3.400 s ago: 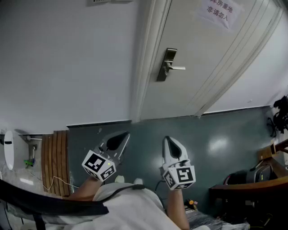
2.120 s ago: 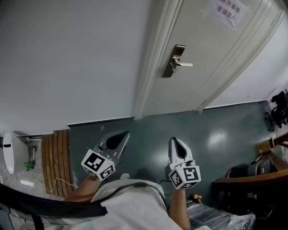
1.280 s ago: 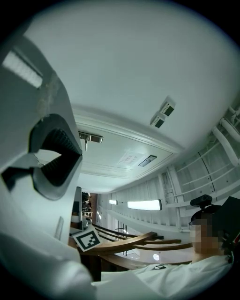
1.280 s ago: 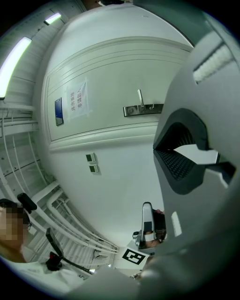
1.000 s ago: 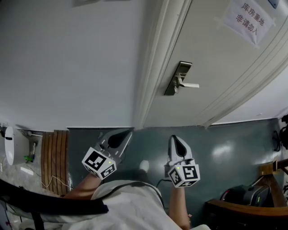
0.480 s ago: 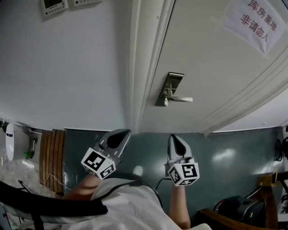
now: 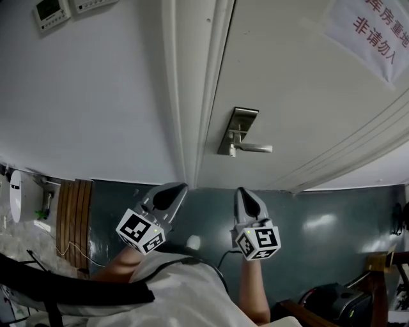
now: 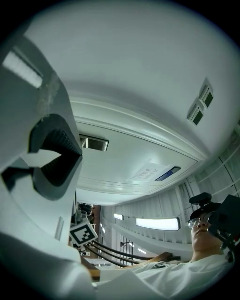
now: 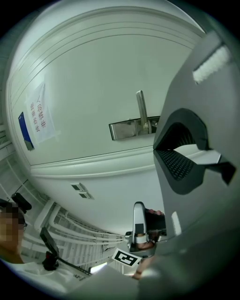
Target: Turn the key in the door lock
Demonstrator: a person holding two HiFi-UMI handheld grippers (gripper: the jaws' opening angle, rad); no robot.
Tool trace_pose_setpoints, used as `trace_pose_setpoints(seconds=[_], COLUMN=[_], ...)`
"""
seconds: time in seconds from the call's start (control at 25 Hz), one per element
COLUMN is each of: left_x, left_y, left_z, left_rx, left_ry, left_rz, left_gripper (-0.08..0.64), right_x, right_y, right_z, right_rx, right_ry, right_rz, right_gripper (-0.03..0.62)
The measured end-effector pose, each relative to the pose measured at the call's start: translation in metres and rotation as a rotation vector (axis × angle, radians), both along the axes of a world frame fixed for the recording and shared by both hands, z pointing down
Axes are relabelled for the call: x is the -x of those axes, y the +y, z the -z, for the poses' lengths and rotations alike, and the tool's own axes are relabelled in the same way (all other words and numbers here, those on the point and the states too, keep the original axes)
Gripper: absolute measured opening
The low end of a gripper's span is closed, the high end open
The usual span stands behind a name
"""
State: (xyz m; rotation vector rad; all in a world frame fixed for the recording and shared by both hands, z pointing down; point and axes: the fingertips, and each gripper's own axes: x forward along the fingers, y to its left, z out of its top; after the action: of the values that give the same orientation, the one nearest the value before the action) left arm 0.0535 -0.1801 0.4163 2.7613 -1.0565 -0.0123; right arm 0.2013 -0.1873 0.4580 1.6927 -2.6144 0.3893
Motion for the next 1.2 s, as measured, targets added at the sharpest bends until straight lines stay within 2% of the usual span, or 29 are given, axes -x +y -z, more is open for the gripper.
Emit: trace_pose_setpoints(seconds=[0.28, 0.48, 0.76, 0.88, 1.04, 1.2], left_x=[0.004, 0.012, 0.025, 0.026, 0.027, 0.032], left_y=[-0.018, -0.035, -0.054, -0.060, -0.064, -0.067], left_z=[-0.001, 0.002, 0.000, -0.001, 0.000, 0.002], left_rx=[0.005, -0.010, -0.016, -0.021, -0.024, -0.026], left_ry=[0.009, 0.006, 0.002, -0.005, -0.008, -0.015], left_rz=[-0.036, -0.089, -0.124, -0.137, -0.140, -0.126], left_gripper=[0.005, 0.005, 0.005, 0.006, 0.006, 0.006], right_x=[0.002, 0.005, -0.002, -0.007, -0.012, -0.023], right_y=[-0.017, -0.029, -0.063, -0.083, -0.109, -0.128], right_z=[-0.003, -0.005, -0.026, -0.043, -0.064, -0.088], right_rx=[0.007, 0.006, 0.022, 0.050, 0.104, 0.164], right_ry=[-0.014, -0.095, -0.371, -0.482, -0.647, -0.791], right_rz=[-0.038, -0.095, -0.168, -0.169, -0.166, -0.217], right_gripper=[0.008, 0.008, 0.009, 0.022, 0.102, 0.192])
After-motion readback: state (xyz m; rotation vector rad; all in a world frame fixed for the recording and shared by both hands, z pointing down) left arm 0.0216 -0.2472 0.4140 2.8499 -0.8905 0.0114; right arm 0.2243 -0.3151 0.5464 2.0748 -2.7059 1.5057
